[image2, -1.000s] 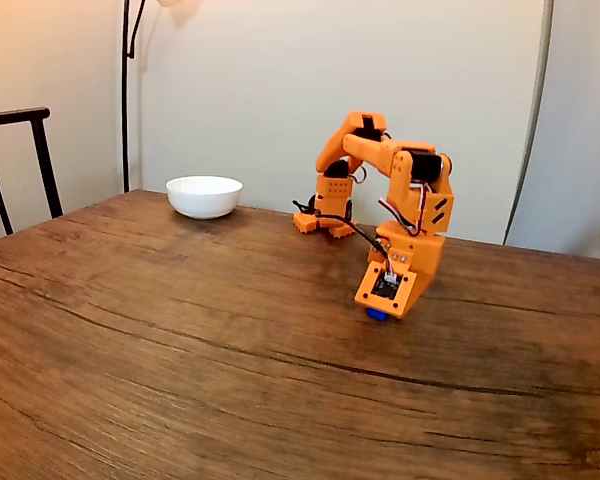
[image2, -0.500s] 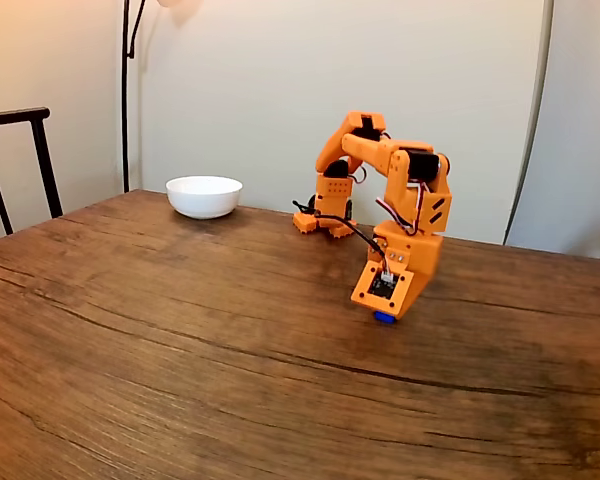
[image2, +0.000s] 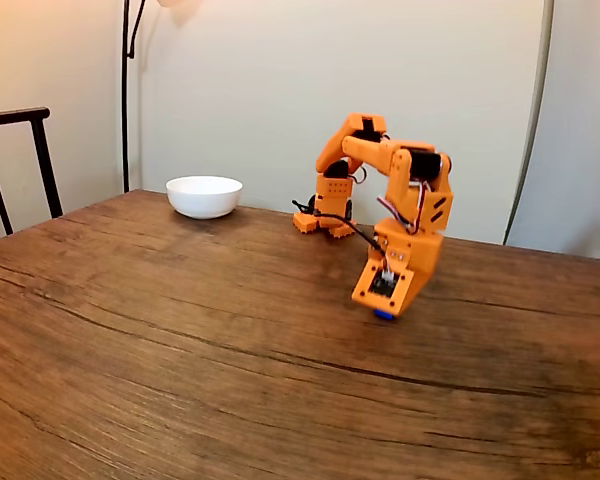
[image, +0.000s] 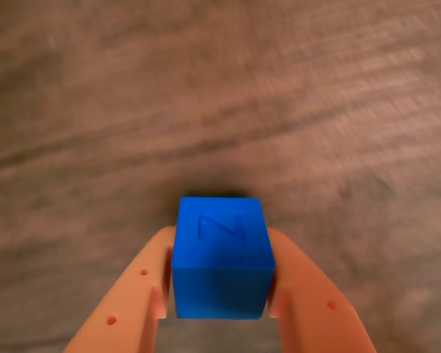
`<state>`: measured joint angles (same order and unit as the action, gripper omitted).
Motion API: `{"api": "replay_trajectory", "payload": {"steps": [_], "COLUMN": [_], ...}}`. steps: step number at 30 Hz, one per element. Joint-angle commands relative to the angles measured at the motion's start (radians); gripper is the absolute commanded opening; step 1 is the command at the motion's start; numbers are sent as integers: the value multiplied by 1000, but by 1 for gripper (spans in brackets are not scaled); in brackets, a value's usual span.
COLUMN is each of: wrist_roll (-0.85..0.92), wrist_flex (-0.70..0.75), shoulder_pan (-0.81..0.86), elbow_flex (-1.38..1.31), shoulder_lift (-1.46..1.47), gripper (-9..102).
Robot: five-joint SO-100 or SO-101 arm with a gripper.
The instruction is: Grasp the cube and drop it in the bowl
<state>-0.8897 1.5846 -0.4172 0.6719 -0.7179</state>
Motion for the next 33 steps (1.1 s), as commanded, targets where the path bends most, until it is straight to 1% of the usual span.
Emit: {"api": "replay_trajectory", "payload": {"steps": [1, 3, 8, 12, 24, 28, 33], "wrist_roll": [-25, -57, -144, -216, -436, -531, -690], "wrist_flex": [117, 170, 170, 170, 173, 173, 175], "shoulder_pan": [15, 32, 83, 126, 273, 345, 479], "elbow_flex": [-146, -212, -293, -301, -293, -293, -290], "shoulder_lift": [-26, -25, -25, -38, -204, -273, -377], "gripper": [6, 6, 6, 6, 6, 6, 6]}}
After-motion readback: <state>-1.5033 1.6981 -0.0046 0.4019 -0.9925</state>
